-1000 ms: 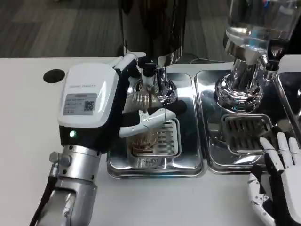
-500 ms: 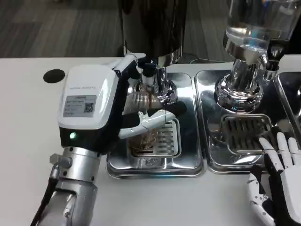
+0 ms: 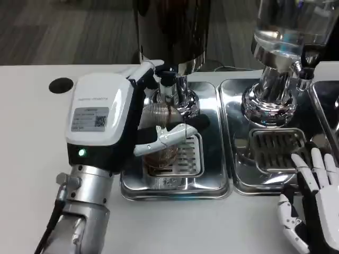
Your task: Grasp the cup under the faucet to collect the drink, then remove the cup.
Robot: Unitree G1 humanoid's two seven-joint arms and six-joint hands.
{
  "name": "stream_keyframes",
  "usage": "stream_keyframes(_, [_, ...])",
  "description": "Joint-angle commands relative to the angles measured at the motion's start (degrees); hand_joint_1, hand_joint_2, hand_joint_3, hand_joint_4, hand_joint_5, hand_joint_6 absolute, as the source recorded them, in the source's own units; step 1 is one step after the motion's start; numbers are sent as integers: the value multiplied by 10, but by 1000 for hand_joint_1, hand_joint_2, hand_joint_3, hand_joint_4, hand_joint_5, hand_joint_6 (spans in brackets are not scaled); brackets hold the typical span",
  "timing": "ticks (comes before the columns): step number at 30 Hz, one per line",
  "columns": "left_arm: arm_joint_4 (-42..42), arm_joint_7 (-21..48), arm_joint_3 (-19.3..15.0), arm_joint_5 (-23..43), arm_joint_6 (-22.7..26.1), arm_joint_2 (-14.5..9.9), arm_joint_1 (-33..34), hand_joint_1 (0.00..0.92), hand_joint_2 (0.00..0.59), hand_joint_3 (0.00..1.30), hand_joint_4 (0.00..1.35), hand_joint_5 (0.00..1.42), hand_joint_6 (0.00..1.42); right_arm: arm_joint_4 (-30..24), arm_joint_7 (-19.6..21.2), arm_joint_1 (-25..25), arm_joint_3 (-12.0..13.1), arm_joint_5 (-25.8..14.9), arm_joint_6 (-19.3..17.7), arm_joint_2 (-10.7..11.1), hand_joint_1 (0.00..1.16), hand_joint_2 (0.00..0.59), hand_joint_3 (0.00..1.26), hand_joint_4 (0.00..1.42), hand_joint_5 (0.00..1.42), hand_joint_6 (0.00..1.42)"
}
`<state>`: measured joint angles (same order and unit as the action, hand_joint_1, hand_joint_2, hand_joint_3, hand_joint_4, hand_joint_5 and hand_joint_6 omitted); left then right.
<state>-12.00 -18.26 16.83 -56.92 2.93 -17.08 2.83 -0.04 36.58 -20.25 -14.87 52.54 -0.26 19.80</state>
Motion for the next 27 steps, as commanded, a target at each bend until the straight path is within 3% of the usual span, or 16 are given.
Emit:
stream_keyframes(1, [12,9,5,-6,1,-5,-13,0,64,499,542,737,934,6,-1,2,-1,3,2,-1,0,526,165,0,0,115])
stream_keyframes(27, [8,6,2,-8,5,-4,-16,0,64,487,529,737,933,9,0,5,-3,5,-1,1,0,526,165,0,0,115])
